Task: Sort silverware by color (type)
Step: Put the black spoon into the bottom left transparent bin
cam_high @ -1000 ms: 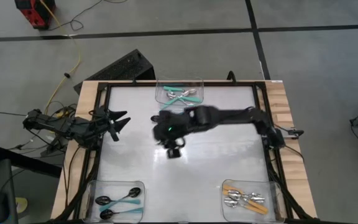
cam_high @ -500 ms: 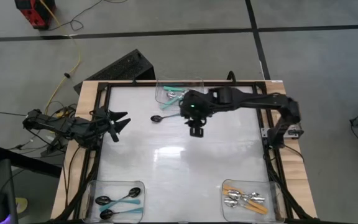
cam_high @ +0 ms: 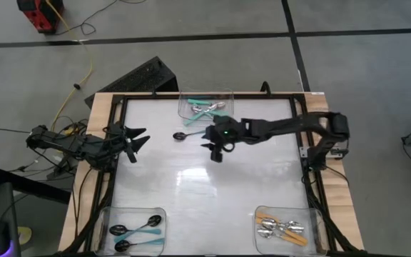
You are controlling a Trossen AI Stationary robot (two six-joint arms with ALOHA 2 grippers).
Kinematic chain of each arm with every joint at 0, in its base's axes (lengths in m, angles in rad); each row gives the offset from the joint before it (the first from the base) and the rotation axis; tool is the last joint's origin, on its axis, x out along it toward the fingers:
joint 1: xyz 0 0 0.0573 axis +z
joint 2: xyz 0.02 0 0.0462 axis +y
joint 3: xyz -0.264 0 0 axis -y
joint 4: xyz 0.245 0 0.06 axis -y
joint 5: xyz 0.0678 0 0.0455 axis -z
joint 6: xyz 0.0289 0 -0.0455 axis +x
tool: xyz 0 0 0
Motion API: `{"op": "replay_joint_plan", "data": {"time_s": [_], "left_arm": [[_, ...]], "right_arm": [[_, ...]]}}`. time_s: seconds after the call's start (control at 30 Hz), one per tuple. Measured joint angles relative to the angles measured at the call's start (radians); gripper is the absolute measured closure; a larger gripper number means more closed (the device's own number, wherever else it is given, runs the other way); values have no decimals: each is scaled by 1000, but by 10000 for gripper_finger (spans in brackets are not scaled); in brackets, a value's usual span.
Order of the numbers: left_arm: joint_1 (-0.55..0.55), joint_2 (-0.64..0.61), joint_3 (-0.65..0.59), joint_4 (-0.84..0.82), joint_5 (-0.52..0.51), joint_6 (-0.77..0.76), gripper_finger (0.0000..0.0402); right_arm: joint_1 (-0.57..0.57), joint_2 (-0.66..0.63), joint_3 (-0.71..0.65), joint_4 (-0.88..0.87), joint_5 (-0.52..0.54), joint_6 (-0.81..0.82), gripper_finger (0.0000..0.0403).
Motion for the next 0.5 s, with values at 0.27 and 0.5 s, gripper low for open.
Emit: {"op": "replay_joint_plan", "data": {"time_s": [0.27, 0.5], "left_arm": [[0, 0, 0, -4, 0, -4, 212], [0, 4, 0, -21, -13, -5, 212]], "right_arm": [[-40, 148, 57, 62, -14, -7, 217], [-59, 190, 98, 39, -13, -31, 191]]}}
